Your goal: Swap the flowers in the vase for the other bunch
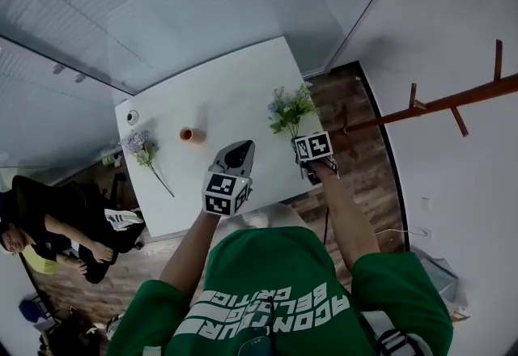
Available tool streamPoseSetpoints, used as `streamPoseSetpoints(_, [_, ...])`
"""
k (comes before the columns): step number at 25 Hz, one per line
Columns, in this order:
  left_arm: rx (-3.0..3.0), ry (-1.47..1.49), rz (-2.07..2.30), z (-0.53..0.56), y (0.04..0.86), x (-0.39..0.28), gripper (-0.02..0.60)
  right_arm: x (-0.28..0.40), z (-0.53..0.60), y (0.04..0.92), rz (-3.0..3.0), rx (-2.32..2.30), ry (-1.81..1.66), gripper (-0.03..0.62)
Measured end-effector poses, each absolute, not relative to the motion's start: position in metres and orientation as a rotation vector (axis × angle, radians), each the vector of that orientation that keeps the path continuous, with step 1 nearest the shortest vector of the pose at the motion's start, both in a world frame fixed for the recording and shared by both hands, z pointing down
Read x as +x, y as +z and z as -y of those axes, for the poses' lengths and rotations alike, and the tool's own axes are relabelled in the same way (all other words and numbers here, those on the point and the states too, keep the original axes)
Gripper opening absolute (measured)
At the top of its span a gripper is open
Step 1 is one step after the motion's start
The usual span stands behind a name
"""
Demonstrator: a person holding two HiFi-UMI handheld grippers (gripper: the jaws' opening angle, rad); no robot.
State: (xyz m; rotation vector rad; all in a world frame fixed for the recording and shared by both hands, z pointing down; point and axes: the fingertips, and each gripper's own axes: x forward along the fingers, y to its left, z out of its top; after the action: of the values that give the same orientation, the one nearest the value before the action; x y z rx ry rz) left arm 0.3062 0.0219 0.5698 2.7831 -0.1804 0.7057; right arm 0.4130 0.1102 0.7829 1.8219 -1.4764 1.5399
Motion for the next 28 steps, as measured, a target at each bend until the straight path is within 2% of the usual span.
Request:
streamPoseSetpoints(12, [2.772,0.708,0.259,-0.018,0.573,0.317,0.008,0.414,-0.11,0.795,1.522,1.755,1.626,0.044])
streamPoseSetpoints(21, [2.787,0.689,0.268,-0.013,0.569,0.319,0.008,0.423,-0.117,0.789,1.495,1.777,1.594,0.14])
streamPoseSetpoints(28, [2.796,0.668,0.264,-0.007,0.562,0.315,0.008,0.431,-0.124,0.76,1.506,1.847,1.532,0.147])
